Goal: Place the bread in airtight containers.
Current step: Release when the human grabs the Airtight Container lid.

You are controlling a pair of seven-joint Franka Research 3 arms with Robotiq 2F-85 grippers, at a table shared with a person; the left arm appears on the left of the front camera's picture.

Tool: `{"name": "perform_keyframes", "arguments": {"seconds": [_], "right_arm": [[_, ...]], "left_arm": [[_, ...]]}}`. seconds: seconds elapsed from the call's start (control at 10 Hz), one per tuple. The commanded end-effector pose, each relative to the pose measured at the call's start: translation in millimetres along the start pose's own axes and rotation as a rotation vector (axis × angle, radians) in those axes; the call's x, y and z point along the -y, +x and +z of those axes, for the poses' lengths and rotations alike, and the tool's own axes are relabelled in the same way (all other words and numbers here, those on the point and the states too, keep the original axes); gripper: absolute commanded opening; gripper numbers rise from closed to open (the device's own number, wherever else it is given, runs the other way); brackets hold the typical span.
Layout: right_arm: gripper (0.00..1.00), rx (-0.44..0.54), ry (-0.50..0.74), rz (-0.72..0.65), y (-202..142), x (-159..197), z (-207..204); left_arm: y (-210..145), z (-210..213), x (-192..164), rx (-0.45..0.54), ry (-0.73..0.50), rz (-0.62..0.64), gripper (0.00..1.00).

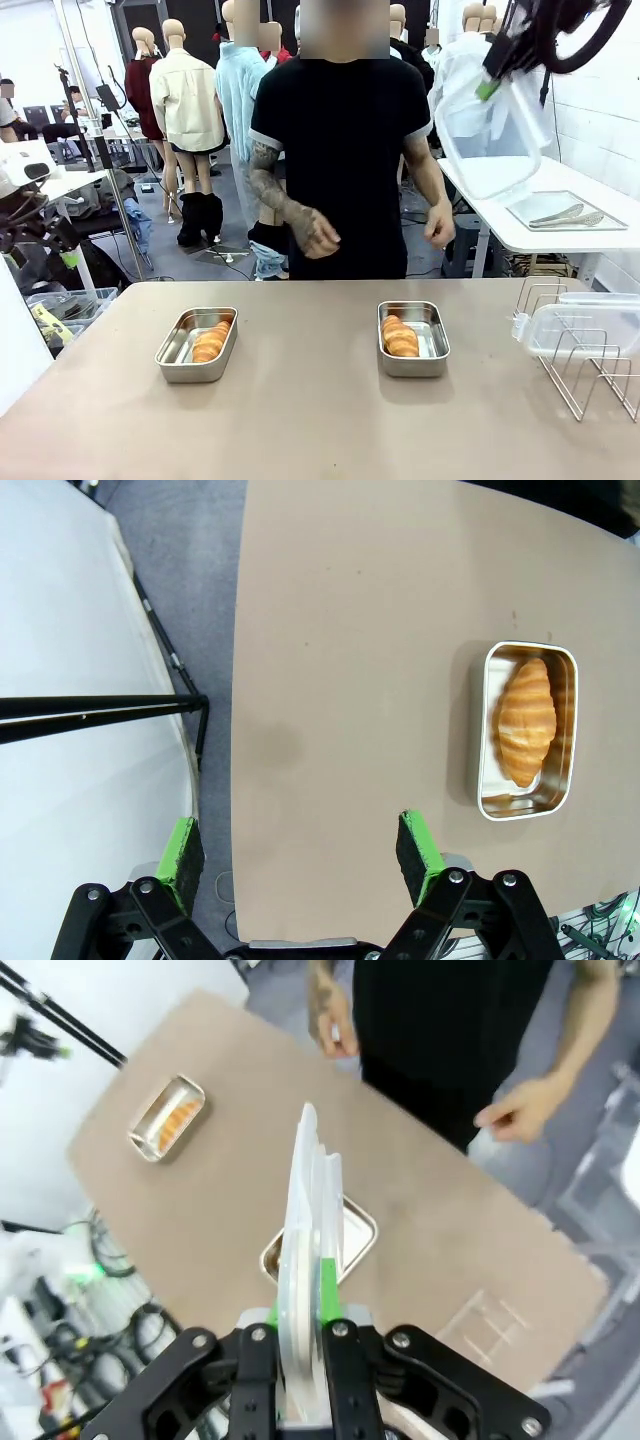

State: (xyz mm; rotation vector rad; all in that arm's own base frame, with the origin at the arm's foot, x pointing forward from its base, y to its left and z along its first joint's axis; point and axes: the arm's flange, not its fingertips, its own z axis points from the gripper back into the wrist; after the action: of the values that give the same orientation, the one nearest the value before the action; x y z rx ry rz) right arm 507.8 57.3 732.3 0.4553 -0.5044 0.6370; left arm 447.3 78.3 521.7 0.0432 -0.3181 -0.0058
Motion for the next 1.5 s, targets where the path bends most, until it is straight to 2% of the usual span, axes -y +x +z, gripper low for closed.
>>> {"name": "perform_keyframes", "arguments": {"seconds": [0.0, 0.2, 0.3, 0.4, 0.6, 1.0, 1.1, 1.4], "right_arm": [[0.0, 0.027, -0.013, 0.042, -1, -17, 26], [0.0, 0.027, -0.013, 0.042, -1, -17, 26], [0.0, 0.002, -0.006, 0.009, 2, -2, 2], [0.0, 0.084, -0.052, -0.02, -20, -4, -8], [0.0, 0.184, -0.126, -0.08, -2, 19, -29], [0.0, 0.243, -0.162, -0.138, 36, 43, -47], [0.0, 0.253, -0.181, -0.148, 42, 46, -51], [0.0, 0.202, -0.183, -0.154, 50, 55, -64]], "left_arm": [[-2, 1, 0, -0.002, 0.027, 0.016, 1.0], [-2, 1, 0, -0.002, 0.027, 0.016, 1.0], [-2, 1, 0, -0.002, 0.027, 0.016, 1.0], [-2, 1, 0, -0.002, 0.027, 0.016, 1.0], [-2, 1, 0, -0.002, 0.027, 0.016, 1.0], [-2, 1, 0, -0.002, 0.027, 0.016, 1.0], [-2, 1, 0, -0.002, 0.027, 0.016, 1.0], [-2, 1, 0, -0.002, 0.027, 0.016, 1.0]]}}
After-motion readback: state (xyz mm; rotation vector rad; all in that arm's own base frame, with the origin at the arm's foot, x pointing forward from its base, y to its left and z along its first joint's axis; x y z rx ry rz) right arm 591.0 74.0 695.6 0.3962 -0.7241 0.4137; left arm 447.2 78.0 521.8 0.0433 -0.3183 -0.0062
